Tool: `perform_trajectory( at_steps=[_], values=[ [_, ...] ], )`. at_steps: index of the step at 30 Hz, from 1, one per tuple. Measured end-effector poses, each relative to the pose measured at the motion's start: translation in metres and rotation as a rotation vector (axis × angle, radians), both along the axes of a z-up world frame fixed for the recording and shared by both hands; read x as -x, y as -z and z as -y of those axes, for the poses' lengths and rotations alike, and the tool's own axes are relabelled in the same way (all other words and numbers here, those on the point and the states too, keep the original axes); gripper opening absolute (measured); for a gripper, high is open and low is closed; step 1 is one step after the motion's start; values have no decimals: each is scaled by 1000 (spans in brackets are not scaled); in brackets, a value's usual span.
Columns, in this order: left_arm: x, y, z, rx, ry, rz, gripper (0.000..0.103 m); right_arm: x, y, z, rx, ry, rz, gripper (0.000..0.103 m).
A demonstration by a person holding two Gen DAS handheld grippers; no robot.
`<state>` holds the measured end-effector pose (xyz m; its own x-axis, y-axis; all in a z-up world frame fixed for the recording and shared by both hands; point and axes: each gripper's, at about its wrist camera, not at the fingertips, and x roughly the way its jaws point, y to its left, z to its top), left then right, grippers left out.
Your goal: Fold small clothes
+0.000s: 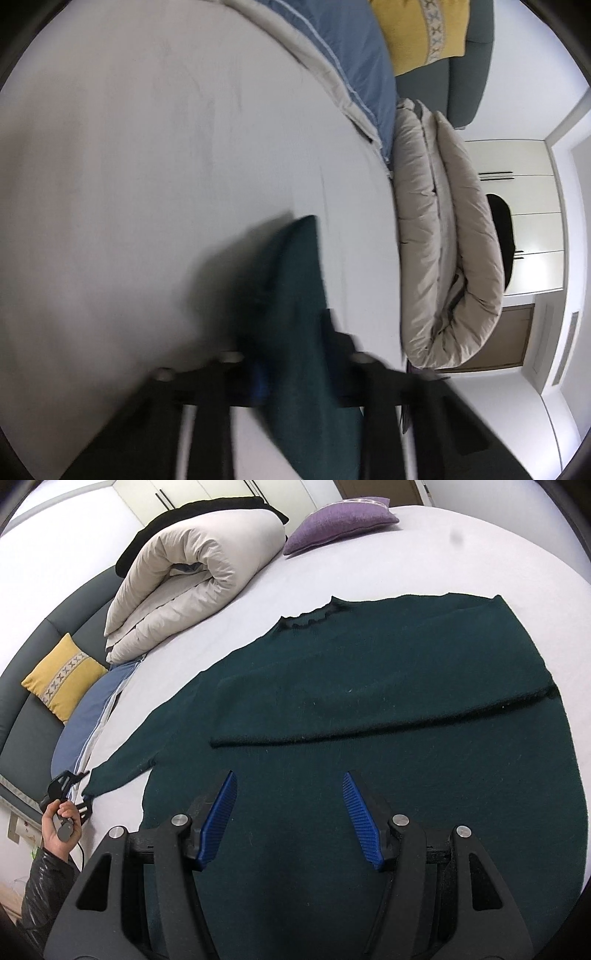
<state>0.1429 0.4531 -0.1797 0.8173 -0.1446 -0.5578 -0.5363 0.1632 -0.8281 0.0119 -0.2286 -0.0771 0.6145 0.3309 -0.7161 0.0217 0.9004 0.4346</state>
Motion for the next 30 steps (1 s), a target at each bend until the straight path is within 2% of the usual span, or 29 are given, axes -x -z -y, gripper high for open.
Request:
perform_trajectory(
  at_steps=[2, 5, 8, 12, 15, 16, 17, 20, 23, 25, 30],
  values=[
    [5, -3, 3, -27, 1, -12, 8, 0, 1, 1, 0, 3, 1, 58],
    [3, -25, 20, -148, 35, -43, 8, -3, 2, 8, -12, 16, 0, 58],
    [-11, -56, 49, -279, 117, -43, 8, -3, 3, 15, -21, 31, 2, 58],
    [-37, -105, 116, -499, 273, -17, 8, 0, 7, 29, -43, 61, 7, 58],
    [-55, -138, 191, -700, 417, 13, 8, 4, 11, 43, -62, 92, 8, 58],
    [-61, -148, 229, -790, 483, 33, 8, 5, 13, 48, -69, 102, 9, 58],
    [-63, -152, 252, -840, 520, 44, 8, 7, 14, 55, -77, 115, 9, 58],
    [-68, -158, 344, -1017, 671, 86, 8, 12, 17, 75, -100, 156, 11, 58],
    [-66, -149, 425, -1147, 792, 124, 8, 18, 20, 92, -115, 186, 17, 58],
    [-62, -140, 471, -1204, 858, 142, 8, 22, 22, 103, -122, 205, 18, 58],
    [-55, -119, 542, -1274, 959, 162, 8, 30, 31, 130, -151, 258, 18, 58]
  ],
)
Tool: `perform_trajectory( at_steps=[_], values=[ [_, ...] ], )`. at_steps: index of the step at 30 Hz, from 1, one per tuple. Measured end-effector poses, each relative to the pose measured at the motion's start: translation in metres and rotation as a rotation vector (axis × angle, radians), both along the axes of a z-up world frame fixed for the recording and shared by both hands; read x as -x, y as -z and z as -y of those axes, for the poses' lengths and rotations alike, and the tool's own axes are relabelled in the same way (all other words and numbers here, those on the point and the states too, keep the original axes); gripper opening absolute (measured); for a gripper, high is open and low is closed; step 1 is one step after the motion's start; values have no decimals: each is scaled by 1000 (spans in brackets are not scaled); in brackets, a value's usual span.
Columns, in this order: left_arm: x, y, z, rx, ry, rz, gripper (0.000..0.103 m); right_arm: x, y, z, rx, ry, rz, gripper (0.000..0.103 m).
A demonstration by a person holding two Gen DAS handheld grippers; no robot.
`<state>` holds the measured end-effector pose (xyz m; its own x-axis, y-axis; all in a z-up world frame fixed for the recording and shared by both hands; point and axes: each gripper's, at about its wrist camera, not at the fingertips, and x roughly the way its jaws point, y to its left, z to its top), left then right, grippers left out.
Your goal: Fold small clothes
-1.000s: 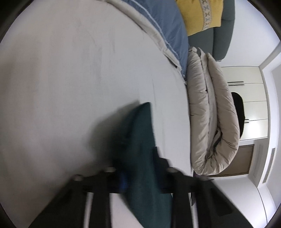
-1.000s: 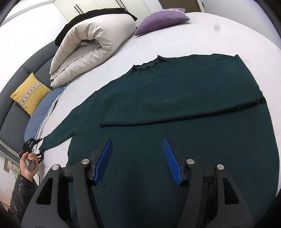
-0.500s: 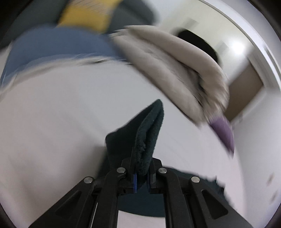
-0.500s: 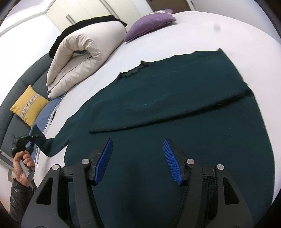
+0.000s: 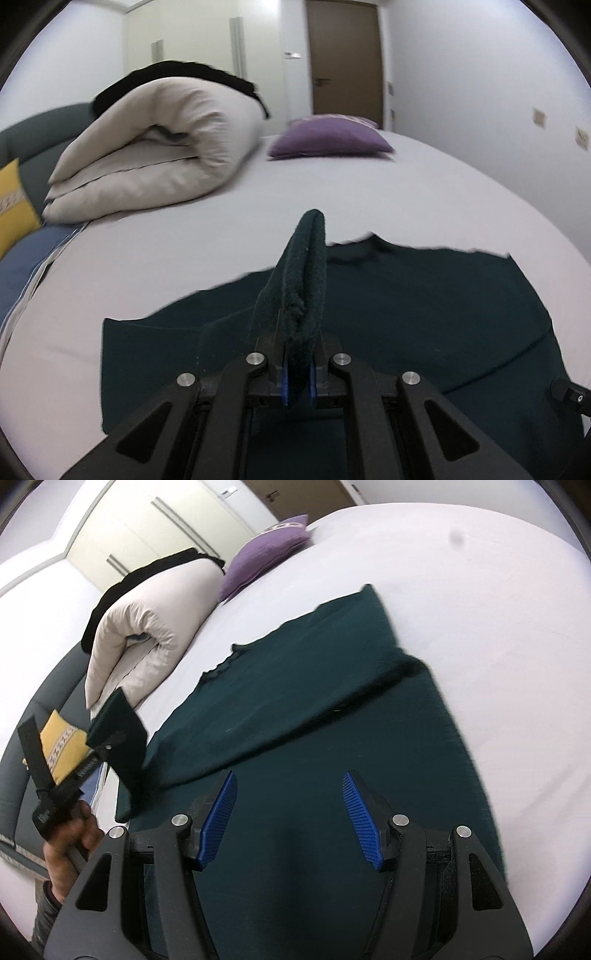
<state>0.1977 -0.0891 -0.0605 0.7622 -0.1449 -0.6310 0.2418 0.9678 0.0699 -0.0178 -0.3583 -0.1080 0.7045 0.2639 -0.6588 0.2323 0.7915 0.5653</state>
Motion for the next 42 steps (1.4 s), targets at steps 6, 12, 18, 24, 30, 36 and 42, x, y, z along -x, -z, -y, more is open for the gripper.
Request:
perform_trajectory(
  at_steps=[6, 12, 18, 24, 30, 36, 42],
  values=[
    [-3, 37, 42, -57, 25, -66, 17, 5, 13, 10, -19, 23, -12, 58],
    [0, 50, 35, -32, 59, -125, 63, -3, 13, 6, -9, 15, -10, 58],
    [21, 29, 11, -15, 72, -86, 88, -36, -11, -15, 43, -49, 22, 58],
    [39, 12, -47, 53, 46, -76, 94, -89, -27, -62, 89, -172, 5, 58],
    [26, 19, -150, 216, -123, -129, 94, -156, -17, -109, 34, -262, -72, 58],
    [13, 30, -228, 331, -274, -157, 87, -208, 12, -144, 74, -288, -203, 57],
    [5, 42, -255, 390, -322, -196, 75, -221, 7, -168, 204, -345, -192, 8]
  ],
)
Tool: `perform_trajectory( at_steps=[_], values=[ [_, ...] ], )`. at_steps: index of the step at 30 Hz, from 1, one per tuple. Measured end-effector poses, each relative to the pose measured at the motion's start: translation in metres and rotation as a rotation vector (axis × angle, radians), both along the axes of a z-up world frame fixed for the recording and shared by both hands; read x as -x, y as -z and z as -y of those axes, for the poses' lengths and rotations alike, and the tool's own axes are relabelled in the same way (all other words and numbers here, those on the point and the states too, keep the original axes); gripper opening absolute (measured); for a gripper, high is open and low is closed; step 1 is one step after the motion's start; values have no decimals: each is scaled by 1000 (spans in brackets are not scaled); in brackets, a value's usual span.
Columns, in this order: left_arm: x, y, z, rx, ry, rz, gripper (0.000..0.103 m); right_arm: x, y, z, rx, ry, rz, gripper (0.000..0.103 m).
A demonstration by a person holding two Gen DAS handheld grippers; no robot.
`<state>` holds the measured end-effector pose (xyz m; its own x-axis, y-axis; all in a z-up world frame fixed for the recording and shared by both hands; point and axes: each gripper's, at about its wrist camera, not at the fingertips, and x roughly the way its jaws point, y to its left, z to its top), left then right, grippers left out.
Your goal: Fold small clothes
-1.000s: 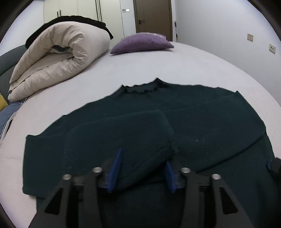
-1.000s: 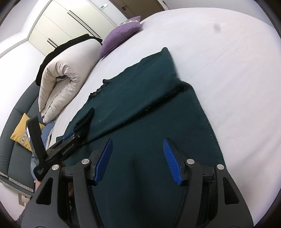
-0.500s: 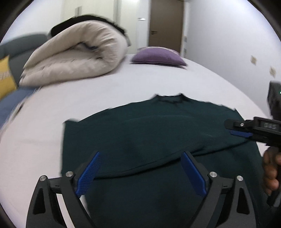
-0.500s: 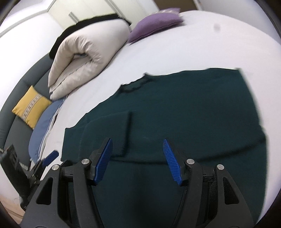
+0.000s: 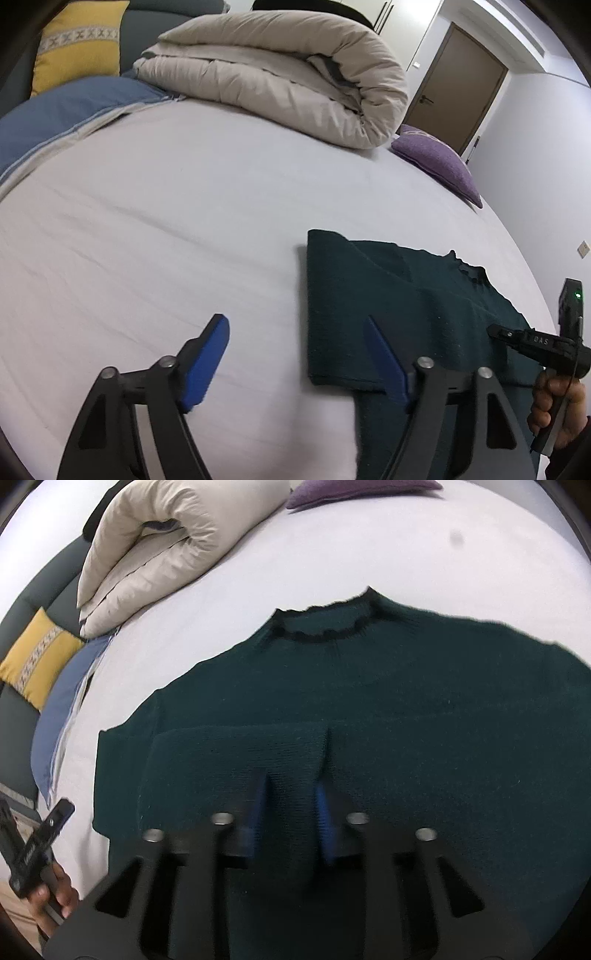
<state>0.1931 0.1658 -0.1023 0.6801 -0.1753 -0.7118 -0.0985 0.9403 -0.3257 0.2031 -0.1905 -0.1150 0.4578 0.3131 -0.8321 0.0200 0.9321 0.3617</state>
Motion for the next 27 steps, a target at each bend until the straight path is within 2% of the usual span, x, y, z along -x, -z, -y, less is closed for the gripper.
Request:
perform_trajectory(
  at_steps=[4, 8, 12, 14, 17, 21, 24, 27],
  values=[
    [-6, 4, -2, 37, -4, -20, 74, 16, -25, 12, -20, -7, 70, 7],
    [-20, 5, 7, 33, 8, -35, 74, 40, -40, 41, -4, 21, 117, 7],
    [-39, 12, 20, 19, 24, -79, 74, 44, -22, 87, -35, 118, 64, 7],
    [-50, 15, 28, 9, 37, -97, 74, 42, -11, 95, -69, 121, 44, 7],
    [-73, 20, 40, -26, 46, -113, 73, 42, -10, 90, -47, 98, 64, 7],
    [-101, 23, 46, -56, 36, -128, 65, 41, -11, 90, -53, 85, 89, 7],
    [-118, 30, 56, -101, 57, -150, 51, 43, -18, 97, -41, 79, 110, 7],
    [-123, 35, 73, -176, 91, -134, 35, 43, -17, 103, -24, 92, 106, 7]
  ],
)
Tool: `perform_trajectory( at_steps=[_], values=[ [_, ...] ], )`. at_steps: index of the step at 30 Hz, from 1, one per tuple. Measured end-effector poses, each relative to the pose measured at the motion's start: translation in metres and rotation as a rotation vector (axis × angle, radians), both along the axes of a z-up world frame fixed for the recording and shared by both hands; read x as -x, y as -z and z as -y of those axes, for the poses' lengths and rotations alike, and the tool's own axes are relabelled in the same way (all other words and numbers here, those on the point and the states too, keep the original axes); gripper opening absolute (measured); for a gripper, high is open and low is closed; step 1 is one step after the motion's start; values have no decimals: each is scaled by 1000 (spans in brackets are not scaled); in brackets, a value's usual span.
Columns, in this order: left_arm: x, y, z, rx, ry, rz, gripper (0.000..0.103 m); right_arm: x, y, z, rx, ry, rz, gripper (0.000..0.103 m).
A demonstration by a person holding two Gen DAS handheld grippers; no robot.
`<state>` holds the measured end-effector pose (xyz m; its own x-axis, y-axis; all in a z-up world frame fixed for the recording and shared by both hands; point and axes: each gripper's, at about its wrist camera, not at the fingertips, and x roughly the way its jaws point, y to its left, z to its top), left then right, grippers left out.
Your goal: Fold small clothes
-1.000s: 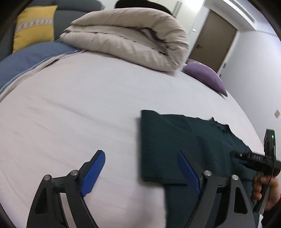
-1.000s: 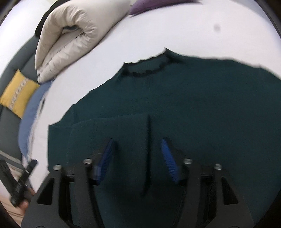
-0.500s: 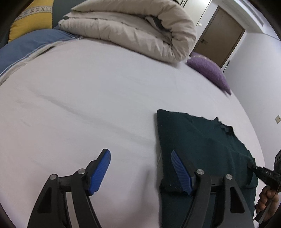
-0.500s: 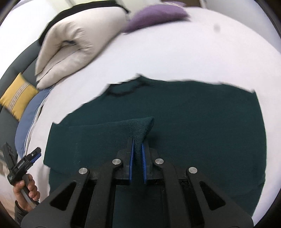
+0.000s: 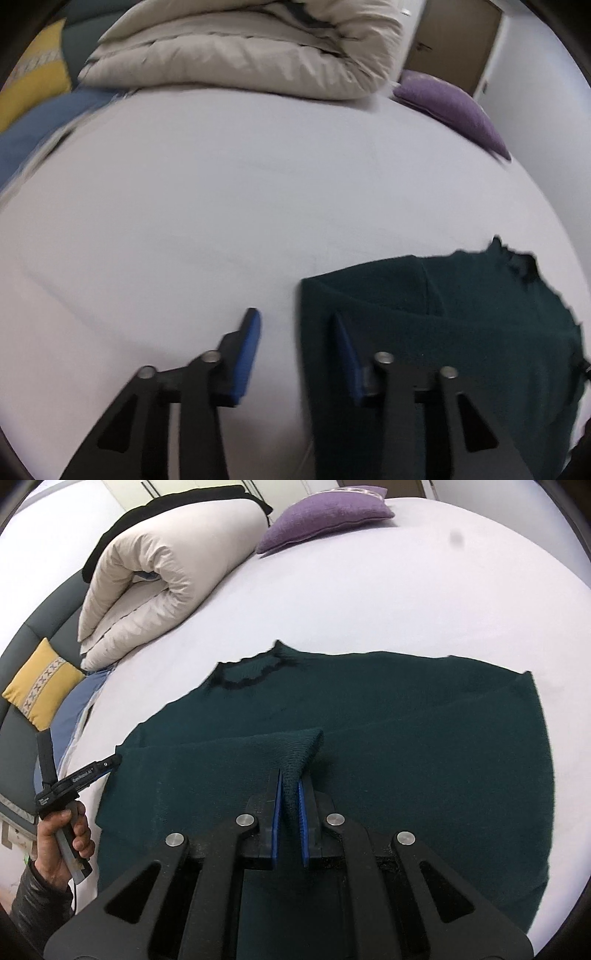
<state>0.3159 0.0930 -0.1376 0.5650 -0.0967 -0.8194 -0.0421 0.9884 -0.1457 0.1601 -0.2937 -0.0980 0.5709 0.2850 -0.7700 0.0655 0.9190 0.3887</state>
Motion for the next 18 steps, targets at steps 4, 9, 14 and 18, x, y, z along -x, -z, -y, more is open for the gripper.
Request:
perform_trajectory(
  at_steps=[4, 9, 14, 18],
  values=[
    [0, 3, 7, -24, 55, 28, 19, 4, 13, 13, 34, 64, -26, 2],
    [2, 1, 9, -44, 100, 43, 16, 12, 25, 30, -18, 110, -39, 0],
    [23, -11, 1, 16, 82, 60, 47, 22, 4, 29, -90, 73, 33, 35],
    [42, -17, 2, 4, 52, 64, 55, 22, -8, 22, -117, 54, 64, 57]
  ],
)
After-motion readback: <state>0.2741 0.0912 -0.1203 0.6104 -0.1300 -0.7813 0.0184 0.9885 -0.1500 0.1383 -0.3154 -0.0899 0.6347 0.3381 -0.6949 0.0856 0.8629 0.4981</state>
